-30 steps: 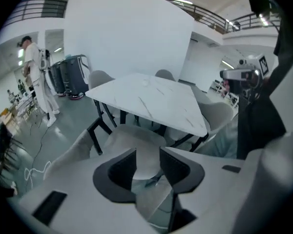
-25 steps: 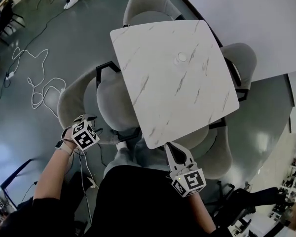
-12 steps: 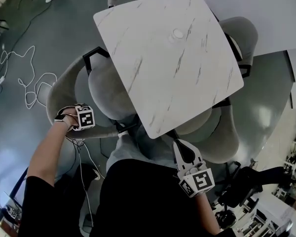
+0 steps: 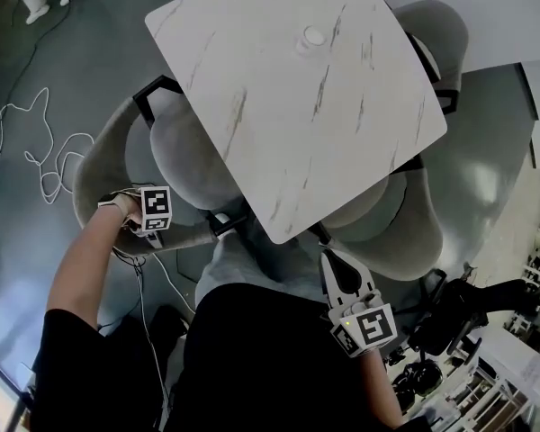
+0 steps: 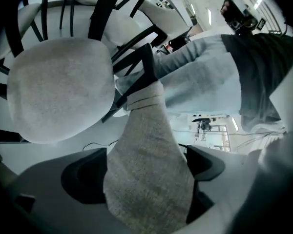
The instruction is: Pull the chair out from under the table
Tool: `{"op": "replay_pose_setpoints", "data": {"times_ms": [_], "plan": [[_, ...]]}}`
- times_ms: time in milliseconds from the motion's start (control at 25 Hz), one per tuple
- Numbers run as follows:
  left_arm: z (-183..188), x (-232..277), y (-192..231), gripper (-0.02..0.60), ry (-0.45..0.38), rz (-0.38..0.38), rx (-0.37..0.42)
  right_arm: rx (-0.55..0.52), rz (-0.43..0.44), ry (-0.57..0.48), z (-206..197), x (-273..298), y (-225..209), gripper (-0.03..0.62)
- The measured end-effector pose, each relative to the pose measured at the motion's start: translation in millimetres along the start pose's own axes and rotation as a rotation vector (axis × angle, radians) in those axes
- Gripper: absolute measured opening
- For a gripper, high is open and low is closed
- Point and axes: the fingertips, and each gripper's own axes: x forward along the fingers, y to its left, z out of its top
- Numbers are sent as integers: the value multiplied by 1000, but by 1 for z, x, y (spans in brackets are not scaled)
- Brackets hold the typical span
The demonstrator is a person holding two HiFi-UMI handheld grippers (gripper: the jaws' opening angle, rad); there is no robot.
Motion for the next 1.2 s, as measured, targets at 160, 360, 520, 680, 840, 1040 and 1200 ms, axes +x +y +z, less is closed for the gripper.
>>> {"op": "replay_pose_setpoints", "data": {"times_ms": [160,360,520,680,840,1040,1200], "plan": [[22,14,-6,557,-52,-12,27,8,3,1,2,5,3,14],[36,47,0,594,-47,-8,108,10,-10,29,-5,10,3,14],[60,76,-3,594,-91,-48,121,31,-38,57,-13,12,-2,14],[60,95,-7,595,-57,-149,110,44,-58,74,-20,14,-7,14],[61,99,-14,594,-58,-228,101,48,-68,82,-22,15,-8,14],[65,115,-19,594,52,-191,150,43,-71,81,-21,16,-6,14],[65,118,-17,594,51,-196,130,43,-61,86,-23,15,-1,14]]}}
